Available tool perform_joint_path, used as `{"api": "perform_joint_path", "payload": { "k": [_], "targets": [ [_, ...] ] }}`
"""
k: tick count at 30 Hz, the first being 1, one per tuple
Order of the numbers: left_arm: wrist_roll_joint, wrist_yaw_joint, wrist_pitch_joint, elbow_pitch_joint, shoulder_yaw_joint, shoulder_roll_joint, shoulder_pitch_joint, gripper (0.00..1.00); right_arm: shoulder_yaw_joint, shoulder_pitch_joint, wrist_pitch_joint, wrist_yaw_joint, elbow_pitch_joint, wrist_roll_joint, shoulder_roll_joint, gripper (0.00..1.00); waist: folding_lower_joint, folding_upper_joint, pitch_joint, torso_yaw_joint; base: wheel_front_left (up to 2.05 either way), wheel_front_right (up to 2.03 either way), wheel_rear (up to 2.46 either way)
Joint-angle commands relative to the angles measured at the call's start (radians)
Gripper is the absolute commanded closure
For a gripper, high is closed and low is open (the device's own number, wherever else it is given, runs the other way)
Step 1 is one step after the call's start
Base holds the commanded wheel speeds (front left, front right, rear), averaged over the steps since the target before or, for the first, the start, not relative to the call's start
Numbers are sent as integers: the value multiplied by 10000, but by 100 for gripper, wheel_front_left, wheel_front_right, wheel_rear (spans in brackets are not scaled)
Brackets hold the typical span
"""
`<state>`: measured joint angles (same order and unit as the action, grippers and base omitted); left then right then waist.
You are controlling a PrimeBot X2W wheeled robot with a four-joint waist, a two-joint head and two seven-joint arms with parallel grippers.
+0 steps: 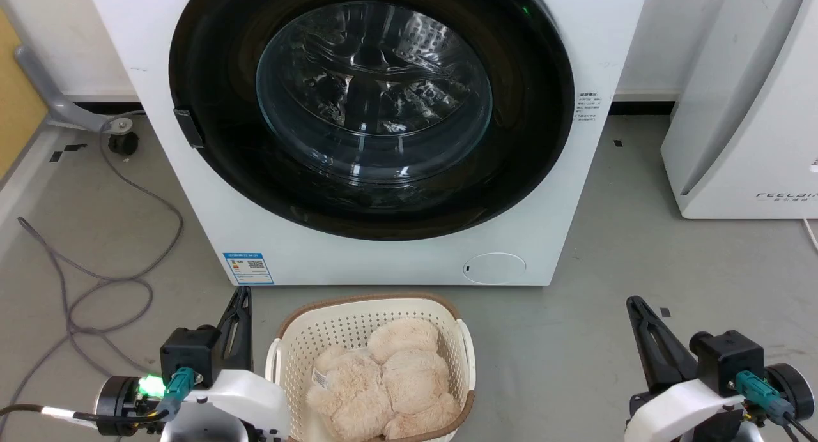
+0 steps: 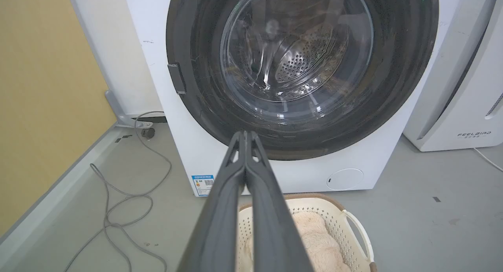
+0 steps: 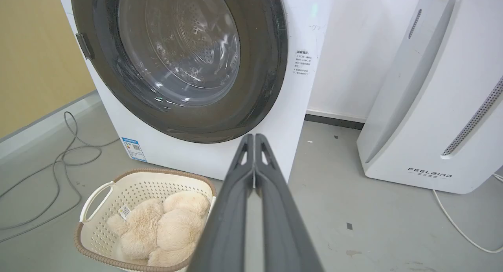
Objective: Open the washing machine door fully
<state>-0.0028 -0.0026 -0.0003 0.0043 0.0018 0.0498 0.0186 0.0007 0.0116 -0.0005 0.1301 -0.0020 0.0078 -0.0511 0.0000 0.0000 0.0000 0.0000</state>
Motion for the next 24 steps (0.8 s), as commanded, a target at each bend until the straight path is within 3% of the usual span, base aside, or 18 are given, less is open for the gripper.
{"api": "perform_joint_path", "payload": {
  "k": [1, 7, 8, 24],
  "targets": [
    [28, 26, 3, -43, -18, 5, -186, 100, -7, -116, 5, 6, 20, -78, 9, 100, 0, 0, 0, 0, 0, 0, 0],
    [28, 26, 3, -43, -18, 5, -186, 100, -7, -116, 5, 6, 20, -78, 9, 100, 0, 0, 0, 0, 0, 0, 0],
    [-3, 2, -3, 3, 2, 0, 2, 0, -7, 2, -6, 0, 0, 5, 0, 0, 0, 0, 0, 0, 0, 0, 0],
    [-114, 230, -270, -91, -118, 0, 26, 0, -272, -22, -271, 1, -153, 508, 1, 0, 0, 0, 34, 7, 0, 0, 0]
  ]
}}
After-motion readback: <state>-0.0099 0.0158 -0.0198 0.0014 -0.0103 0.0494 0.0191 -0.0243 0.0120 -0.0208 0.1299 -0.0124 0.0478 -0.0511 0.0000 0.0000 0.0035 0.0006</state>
